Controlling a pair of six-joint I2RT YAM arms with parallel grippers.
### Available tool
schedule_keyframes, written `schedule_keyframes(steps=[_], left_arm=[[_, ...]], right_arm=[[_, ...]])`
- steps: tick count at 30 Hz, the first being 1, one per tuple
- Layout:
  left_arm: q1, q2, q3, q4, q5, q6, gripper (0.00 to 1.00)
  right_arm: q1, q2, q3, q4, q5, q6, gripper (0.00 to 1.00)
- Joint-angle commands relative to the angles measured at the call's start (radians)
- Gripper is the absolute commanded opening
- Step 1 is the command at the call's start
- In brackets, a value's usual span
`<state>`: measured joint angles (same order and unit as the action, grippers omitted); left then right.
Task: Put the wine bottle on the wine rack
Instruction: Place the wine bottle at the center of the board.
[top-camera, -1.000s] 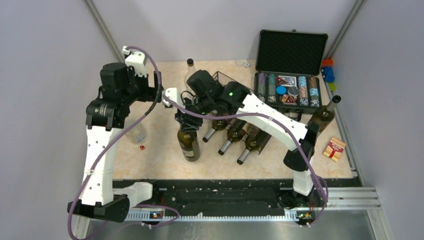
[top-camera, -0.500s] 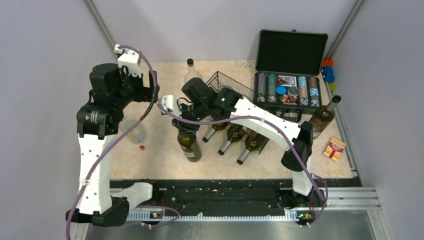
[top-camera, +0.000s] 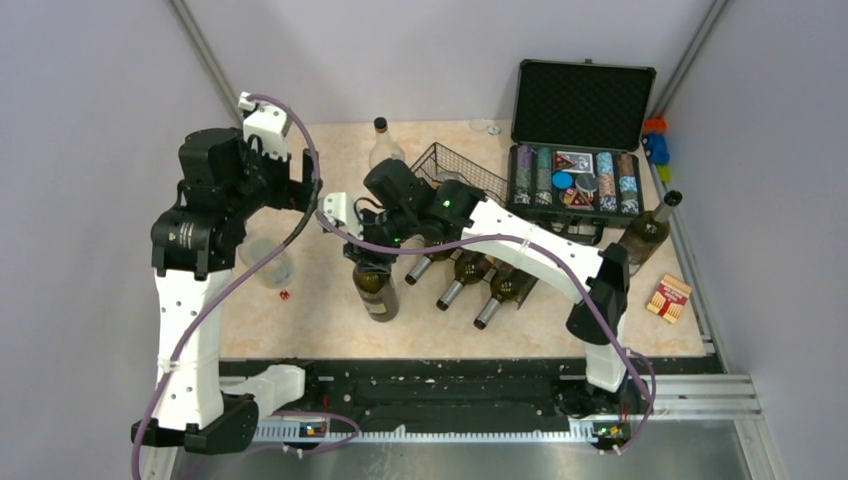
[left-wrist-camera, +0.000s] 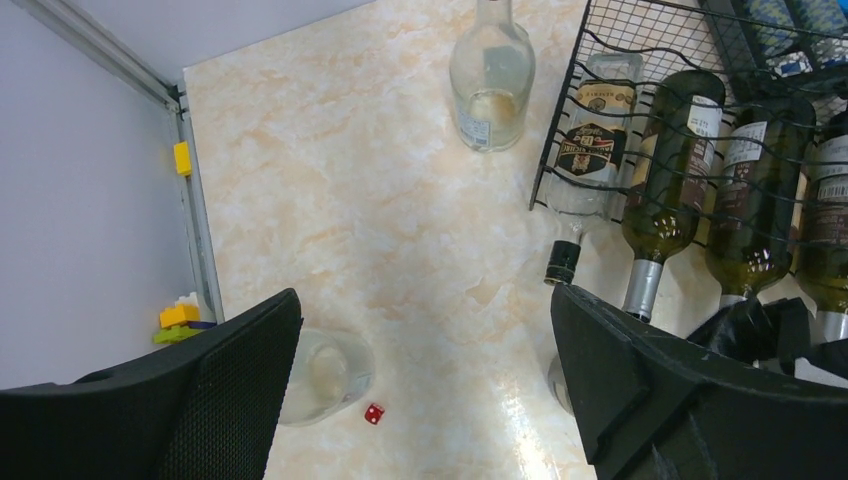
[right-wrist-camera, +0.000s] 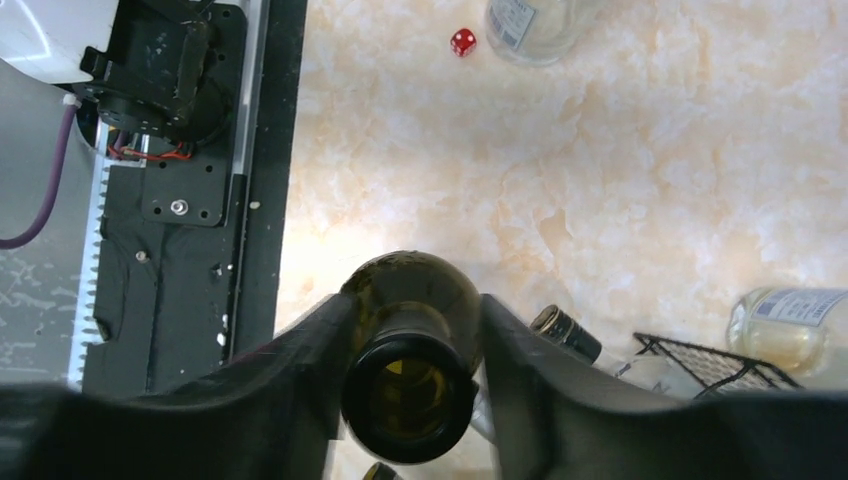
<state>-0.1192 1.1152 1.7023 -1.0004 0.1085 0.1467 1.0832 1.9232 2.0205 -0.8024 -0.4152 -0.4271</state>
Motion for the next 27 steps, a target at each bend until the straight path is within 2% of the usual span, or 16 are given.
schedule_keyframes(steps=[1,4,7,15,20,23,27], left_arm=[[0.004,-0.004,0.047,-0.019,0.051,0.056,0.99],[0.003,-0.002,0.059,-0.049,0.082,0.096,0.99],[0.004,-0.004,0.071,-0.080,0.115,0.133,0.99],[0.001,-0.018,0.117,-0.171,0.263,0.235,0.99],[-0.050,0.017,0.209,-0.279,0.316,0.293,0.99],[-0.167,0.053,0.269,-0.333,0.251,0.314,0.99],[-0.416,0.102,0.292,-0.379,0.080,0.317,0.99]], right_arm=[[0.013,-0.053,0.001,-0.023,0.030,-0.018,0.59],[0.013,-0.067,0.002,-0.040,0.039,-0.018,0.80],[0.013,-0.100,-0.014,-0.042,0.044,-0.016,0.93],[-0.008,-0.259,-0.168,-0.039,0.067,-0.063,0.95],[-0.113,-0.360,-0.281,-0.016,0.028,-0.068,0.95],[-0.202,-0.415,-0.346,0.012,-0.024,-0.060,0.95],[-0.324,-0.452,-0.405,0.032,-0.104,-0.040,0.95]])
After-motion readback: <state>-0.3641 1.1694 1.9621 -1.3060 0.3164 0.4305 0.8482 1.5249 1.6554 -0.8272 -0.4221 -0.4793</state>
